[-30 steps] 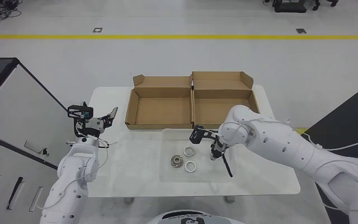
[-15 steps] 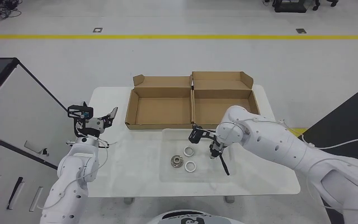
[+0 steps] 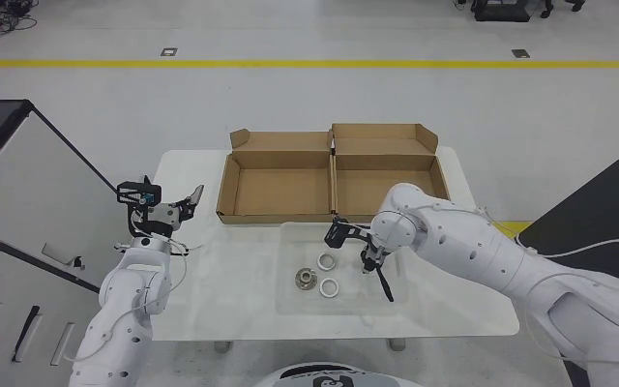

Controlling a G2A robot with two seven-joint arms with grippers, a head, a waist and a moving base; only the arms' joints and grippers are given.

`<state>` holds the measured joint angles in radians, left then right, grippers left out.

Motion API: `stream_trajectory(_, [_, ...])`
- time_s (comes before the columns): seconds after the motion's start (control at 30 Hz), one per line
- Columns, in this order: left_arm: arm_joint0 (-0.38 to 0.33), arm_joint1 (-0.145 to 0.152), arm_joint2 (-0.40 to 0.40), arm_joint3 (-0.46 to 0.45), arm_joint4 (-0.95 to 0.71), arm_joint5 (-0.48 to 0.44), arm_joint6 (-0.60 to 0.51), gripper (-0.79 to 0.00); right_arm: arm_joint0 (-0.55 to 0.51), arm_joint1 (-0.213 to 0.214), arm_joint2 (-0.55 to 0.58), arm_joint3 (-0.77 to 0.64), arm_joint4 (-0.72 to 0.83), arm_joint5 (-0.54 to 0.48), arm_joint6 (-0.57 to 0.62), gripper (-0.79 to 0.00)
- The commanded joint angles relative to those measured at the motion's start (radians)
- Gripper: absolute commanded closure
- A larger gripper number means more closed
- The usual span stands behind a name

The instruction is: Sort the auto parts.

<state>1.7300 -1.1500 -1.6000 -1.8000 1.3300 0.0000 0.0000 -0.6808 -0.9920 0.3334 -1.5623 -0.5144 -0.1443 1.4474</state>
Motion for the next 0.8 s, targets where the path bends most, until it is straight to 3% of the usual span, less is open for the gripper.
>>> stream_trajectory(0.0, [0.000,0.000,0.000,0.000,0.000,0.000,0.000,-0.785,-0.008,-0.001,0.000,0.006,-0.005,-0.002,-0.010,-0.209])
stream_trajectory(0.53, [0.000,0.000,0.000,0.000,0.000,0.000,0.000,-0.785,-0.035,-0.012,0.020,0.024,-0.038,-0.001,-0.032,-0.212])
stream_trajectory(0.77, [0.000,0.000,0.000,0.000,0.000,0.000,0.000,-0.785,-0.041,-0.011,0.039,-0.001,-0.026,0.007,0.003,-0.145])
